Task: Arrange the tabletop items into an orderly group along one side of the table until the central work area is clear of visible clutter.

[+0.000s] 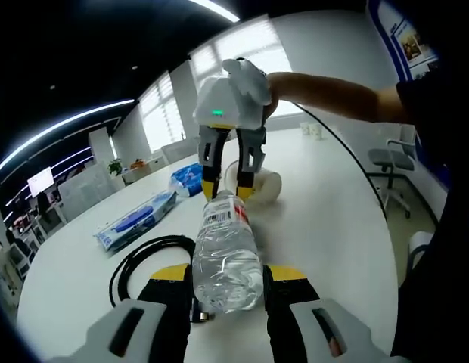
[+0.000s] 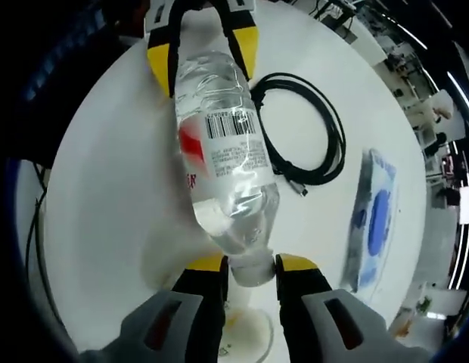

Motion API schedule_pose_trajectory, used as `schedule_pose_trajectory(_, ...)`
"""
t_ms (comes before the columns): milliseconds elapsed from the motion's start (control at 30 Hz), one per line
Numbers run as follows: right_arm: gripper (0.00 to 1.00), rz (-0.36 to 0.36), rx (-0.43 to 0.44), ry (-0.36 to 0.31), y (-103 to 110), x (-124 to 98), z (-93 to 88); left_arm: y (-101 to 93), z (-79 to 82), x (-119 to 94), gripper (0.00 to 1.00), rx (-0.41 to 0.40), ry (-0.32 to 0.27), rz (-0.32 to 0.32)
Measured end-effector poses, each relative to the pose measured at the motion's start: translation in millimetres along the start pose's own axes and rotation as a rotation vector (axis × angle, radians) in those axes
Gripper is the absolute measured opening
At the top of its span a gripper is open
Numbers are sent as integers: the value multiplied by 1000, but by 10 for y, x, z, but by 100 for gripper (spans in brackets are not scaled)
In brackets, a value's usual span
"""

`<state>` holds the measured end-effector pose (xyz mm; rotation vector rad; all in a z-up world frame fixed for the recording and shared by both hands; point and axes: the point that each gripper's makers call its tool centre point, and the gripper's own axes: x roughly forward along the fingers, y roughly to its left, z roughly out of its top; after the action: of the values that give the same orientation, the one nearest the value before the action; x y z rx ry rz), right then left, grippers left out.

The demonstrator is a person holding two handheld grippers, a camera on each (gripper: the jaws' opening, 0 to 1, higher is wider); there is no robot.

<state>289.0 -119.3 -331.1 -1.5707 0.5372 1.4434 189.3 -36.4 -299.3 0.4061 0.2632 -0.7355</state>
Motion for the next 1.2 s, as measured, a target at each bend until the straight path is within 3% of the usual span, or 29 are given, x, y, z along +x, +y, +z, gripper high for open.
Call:
schedule_pose_trajectory(467, 21, -16, -68, 2, 29, -21, 4, -4, -9, -5, 35, 6, 6, 1)
schedule_pose_trajectory(1000, 21, -74, -118, -30, -20, -211, 54, 1, -36, -45, 35, -5, -4, 3)
schedule_pose_trajectory(1200, 21, -99, -157, -35, 0, -356, 149, 10, -51, -83, 35, -19, -10, 6)
